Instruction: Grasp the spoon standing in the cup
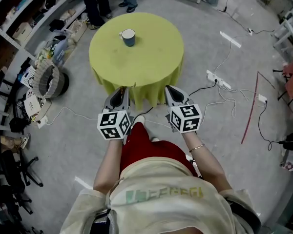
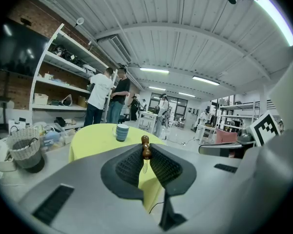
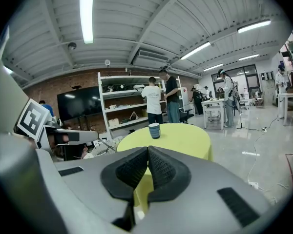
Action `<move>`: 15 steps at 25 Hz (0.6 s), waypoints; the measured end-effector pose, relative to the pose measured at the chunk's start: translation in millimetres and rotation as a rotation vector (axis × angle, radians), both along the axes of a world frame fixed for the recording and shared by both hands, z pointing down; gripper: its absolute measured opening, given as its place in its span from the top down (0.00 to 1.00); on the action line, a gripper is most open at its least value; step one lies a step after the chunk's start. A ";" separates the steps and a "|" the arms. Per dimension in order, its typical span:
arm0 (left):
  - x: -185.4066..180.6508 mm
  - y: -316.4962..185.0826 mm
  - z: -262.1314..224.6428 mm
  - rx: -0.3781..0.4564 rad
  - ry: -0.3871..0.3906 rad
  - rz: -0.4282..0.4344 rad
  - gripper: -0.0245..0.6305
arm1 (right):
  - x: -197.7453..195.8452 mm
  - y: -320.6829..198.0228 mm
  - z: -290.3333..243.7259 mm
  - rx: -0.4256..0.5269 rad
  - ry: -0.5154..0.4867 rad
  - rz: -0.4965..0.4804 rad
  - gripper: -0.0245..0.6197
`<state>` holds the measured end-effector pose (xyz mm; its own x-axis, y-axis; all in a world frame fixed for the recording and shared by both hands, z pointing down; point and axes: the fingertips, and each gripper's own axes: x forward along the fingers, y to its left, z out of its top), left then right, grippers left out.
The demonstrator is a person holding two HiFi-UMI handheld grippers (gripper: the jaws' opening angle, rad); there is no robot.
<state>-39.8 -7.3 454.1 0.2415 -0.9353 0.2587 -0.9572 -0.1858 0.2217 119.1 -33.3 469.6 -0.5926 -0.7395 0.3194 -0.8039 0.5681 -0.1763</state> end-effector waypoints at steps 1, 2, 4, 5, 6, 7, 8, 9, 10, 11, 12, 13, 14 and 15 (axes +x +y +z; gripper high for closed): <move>-1.1 1.7 0.4 0.000 -0.001 -0.001 0.88 | -1.6 1.7 0.3 0.001 0.000 -0.002 0.90; -2.1 3.6 0.2 0.000 -0.001 -0.001 0.88 | -2.9 3.4 -0.1 0.002 0.000 -0.002 0.90; -3.7 7.6 -1.6 0.001 -0.003 -0.003 0.88 | -4.4 6.5 -2.1 0.006 0.001 0.000 0.90; -4.5 9.5 -2.7 0.002 -0.004 -0.003 0.88 | -4.8 7.9 -3.0 0.007 0.002 0.001 0.90; -4.8 11.2 -3.6 0.003 -0.004 -0.004 0.88 | -5.0 9.1 -3.6 0.008 0.003 0.001 0.90; -4.5 12.5 -4.4 0.004 -0.005 -0.006 0.88 | -4.6 10.1 -3.8 0.009 0.003 0.000 0.90; -3.6 13.6 -5.1 0.005 -0.005 -0.007 0.88 | -3.6 10.9 -4.0 0.009 0.003 -0.001 0.90; -2.2 14.4 -5.9 0.006 -0.006 -0.008 0.88 | -2.3 11.5 -4.2 0.009 0.003 -0.001 0.90; -0.8 15.0 -6.7 0.007 -0.007 -0.008 0.88 | -1.0 12.0 -4.2 0.009 0.002 -0.002 0.90; 0.0 15.8 -7.2 0.008 -0.008 -0.008 0.88 | -0.5 12.7 -4.0 0.008 0.001 -0.002 0.90; 0.2 17.2 -7.2 0.009 -0.010 -0.008 0.88 | -0.6 14.2 -3.6 0.008 0.000 -0.002 0.90; 0.2 19.4 -7.2 0.009 -0.011 -0.008 0.88 | -0.9 16.4 -3.3 0.007 -0.002 -0.003 0.90; 0.7 21.8 -7.6 0.009 -0.012 -0.007 0.88 | -0.8 19.0 -3.5 0.007 -0.003 -0.004 0.90; 1.7 24.0 -8.7 0.009 -0.013 -0.007 0.88 | 0.0 21.3 -4.4 0.006 -0.005 -0.005 0.90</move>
